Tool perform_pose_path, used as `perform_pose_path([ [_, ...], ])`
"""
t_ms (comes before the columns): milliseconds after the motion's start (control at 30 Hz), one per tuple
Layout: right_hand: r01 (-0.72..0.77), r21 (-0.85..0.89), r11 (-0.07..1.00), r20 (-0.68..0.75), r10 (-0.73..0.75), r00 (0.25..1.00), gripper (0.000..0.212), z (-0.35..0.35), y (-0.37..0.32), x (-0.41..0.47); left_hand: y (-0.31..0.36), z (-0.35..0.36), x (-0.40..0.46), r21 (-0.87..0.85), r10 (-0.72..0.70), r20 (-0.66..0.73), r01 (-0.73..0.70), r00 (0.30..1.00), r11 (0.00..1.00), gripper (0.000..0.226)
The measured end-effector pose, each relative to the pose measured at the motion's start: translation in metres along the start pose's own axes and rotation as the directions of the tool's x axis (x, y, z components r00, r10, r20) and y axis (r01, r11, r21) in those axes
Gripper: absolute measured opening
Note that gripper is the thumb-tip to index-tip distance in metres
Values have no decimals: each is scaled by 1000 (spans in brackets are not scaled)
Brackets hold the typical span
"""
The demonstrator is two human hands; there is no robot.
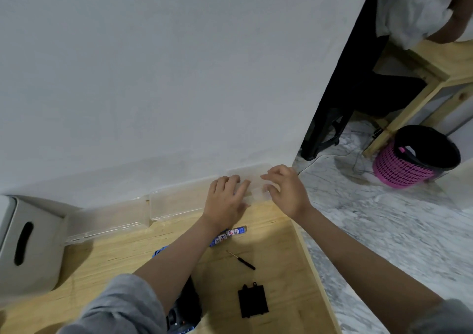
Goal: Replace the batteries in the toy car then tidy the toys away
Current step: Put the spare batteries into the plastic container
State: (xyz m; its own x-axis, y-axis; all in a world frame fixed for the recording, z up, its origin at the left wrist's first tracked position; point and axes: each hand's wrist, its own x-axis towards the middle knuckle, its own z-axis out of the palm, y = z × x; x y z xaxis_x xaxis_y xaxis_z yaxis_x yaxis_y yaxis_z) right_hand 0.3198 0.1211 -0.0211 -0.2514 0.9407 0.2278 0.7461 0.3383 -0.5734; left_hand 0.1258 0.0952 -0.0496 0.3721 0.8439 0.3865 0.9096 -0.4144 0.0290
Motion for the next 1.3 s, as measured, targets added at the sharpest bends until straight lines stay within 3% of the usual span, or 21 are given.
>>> perform_pose_path([
  [167, 45, -49, 998, 152, -37, 988, 28, 3, 12, -10, -1, -1, 3, 48, 41, 121, -47, 992, 998, 43],
  [433, 117, -168, 979, 65, -107, 992, 39, 19, 6, -10, -5, -5, 5, 38, 116, 174, -124, 978, 992, 40],
  [667, 345, -472, 812, 84, -348, 934, 39, 26, 8, -10, -13, -5, 5, 94, 213, 178, -232, 961, 968, 33],
  [833, 380, -555, 740, 144, -365, 920, 41, 33, 14, -8, -12, -7, 6, 110, 234, 207, -260, 950, 959, 37],
  [1000, 334, -573, 748, 189, -276, 942, 38, 36, 6, -11, -9, -10, 6, 120, 243, 224, -274, 944, 954, 38],
  [1133, 264, -536, 802, 223, -167, 960, 37, 35, -2, -17, -7, -19, 5, 110, 171, 326, -217, 930, 970, 48],
  [1300, 163, -486, 859, 221, -59, 973, 43, 31, -18, -21, 5, -49, 5, -56, -24, 520, 63, 854, 996, 63],
])
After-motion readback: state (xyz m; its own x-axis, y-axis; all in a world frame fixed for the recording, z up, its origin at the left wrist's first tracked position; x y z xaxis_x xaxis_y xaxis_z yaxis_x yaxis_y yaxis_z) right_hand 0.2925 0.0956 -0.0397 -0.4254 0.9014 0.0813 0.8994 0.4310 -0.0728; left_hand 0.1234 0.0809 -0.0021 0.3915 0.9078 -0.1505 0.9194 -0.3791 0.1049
